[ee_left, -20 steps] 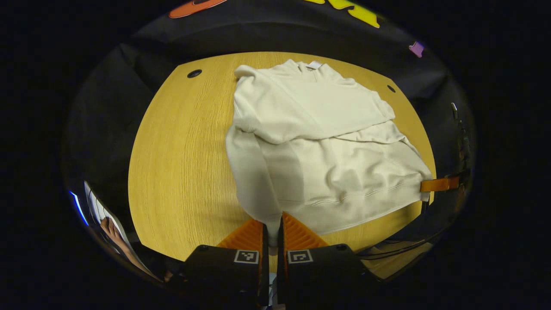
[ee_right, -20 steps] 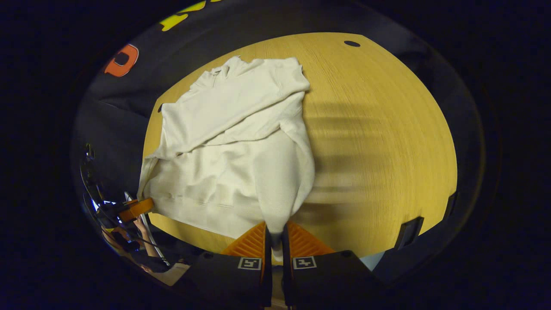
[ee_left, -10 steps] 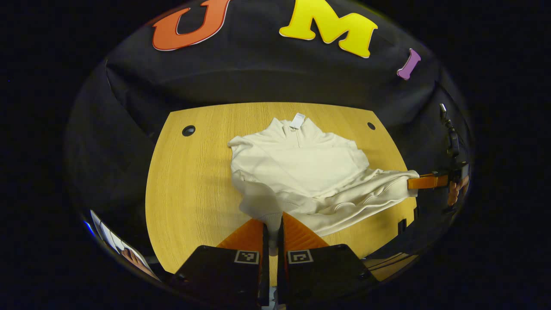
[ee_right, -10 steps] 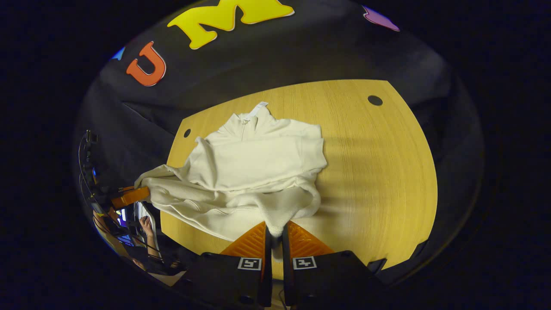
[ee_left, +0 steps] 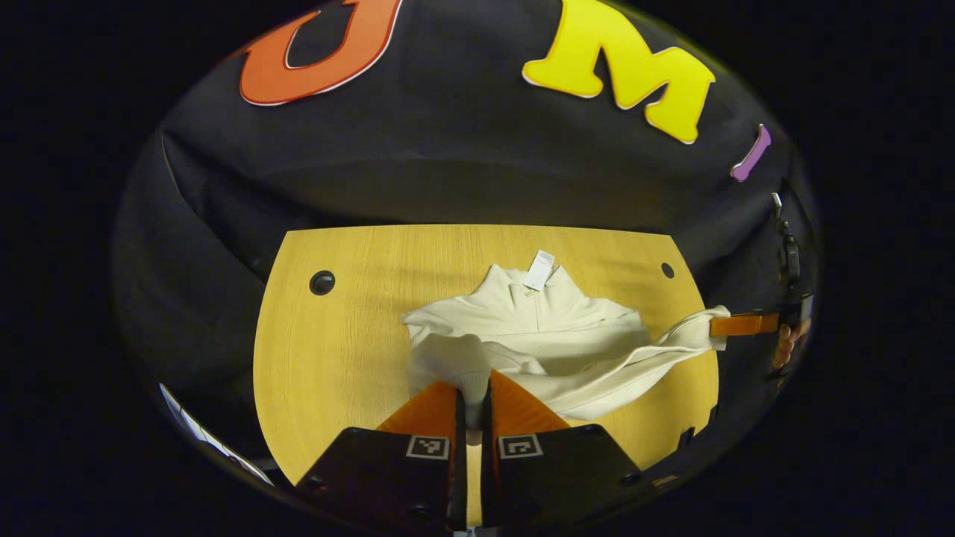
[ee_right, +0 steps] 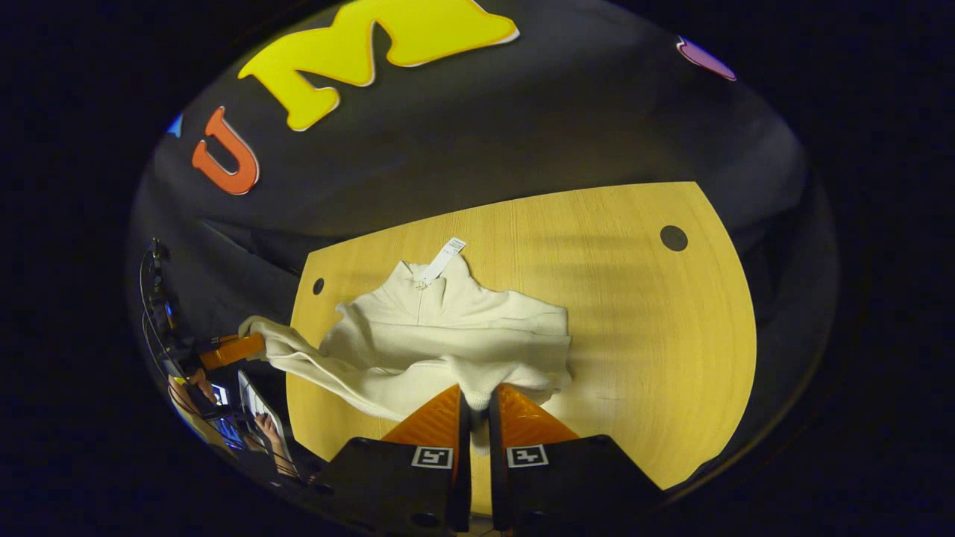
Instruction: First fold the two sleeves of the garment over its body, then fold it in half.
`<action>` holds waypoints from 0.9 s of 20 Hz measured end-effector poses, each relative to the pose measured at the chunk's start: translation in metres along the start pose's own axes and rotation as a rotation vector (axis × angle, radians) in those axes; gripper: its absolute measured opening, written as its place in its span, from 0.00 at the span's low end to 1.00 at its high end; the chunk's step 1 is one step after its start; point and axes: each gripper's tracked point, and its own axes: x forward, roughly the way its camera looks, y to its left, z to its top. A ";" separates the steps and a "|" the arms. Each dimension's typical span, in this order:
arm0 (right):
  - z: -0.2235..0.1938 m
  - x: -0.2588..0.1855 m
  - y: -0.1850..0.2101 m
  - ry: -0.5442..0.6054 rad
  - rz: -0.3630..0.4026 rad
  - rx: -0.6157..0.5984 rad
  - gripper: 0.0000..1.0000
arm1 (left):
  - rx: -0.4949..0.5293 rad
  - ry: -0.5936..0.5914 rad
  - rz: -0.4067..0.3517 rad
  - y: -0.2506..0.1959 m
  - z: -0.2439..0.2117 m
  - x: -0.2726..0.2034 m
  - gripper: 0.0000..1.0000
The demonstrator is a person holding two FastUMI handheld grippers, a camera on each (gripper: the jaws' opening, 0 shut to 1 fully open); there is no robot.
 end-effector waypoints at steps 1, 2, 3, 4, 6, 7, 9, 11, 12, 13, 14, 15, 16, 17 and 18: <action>0.004 0.016 -0.002 0.017 0.004 0.017 0.11 | -0.016 0.027 0.013 -0.012 -0.005 0.011 0.10; 0.008 0.030 -0.006 0.033 -0.002 0.024 0.11 | -0.036 0.067 0.020 -0.010 -0.008 0.015 0.10; 0.010 0.043 -0.008 0.041 0.004 0.032 0.11 | -0.048 0.094 0.027 -0.005 -0.009 0.012 0.10; 0.015 0.054 -0.010 0.046 0.004 0.047 0.11 | -0.064 0.109 0.037 -0.003 -0.010 0.015 0.10; 0.022 0.079 -0.017 0.049 -0.011 0.063 0.11 | -0.074 0.129 0.048 -0.002 -0.013 0.025 0.10; 0.024 0.089 -0.016 0.057 -0.020 0.054 0.12 | -0.078 0.143 0.056 -0.001 -0.015 0.025 0.10; 0.026 0.111 -0.021 0.075 -0.045 0.056 0.11 | -0.062 0.185 0.068 0.001 -0.020 0.032 0.10; 0.028 0.128 -0.024 0.083 -0.065 0.058 0.11 | -0.039 0.199 0.081 -0.008 -0.018 0.056 0.10; 0.028 0.134 -0.027 0.086 -0.071 0.061 0.12 | -0.035 0.206 0.083 -0.010 -0.018 0.063 0.10; 0.029 0.140 -0.029 0.091 -0.077 0.064 0.11 | -0.035 0.212 0.085 -0.007 -0.018 0.072 0.10; 0.030 0.144 -0.031 0.095 -0.080 0.067 0.12 | -0.034 0.219 0.084 -0.006 -0.017 0.079 0.10; 0.028 0.149 -0.031 0.100 -0.082 0.071 0.11 | -0.029 0.228 0.085 -0.005 -0.020 0.082 0.10; 0.028 0.151 -0.032 0.103 -0.083 0.074 0.12 | -0.026 0.234 0.085 -0.006 -0.022 0.085 0.10; 0.028 0.153 -0.031 0.101 -0.083 0.076 0.09 | -0.021 0.240 0.082 -0.008 -0.024 0.087 0.10; 0.030 0.153 -0.031 0.098 -0.084 0.076 0.11 | -0.017 0.241 0.080 -0.010 -0.024 0.088 0.10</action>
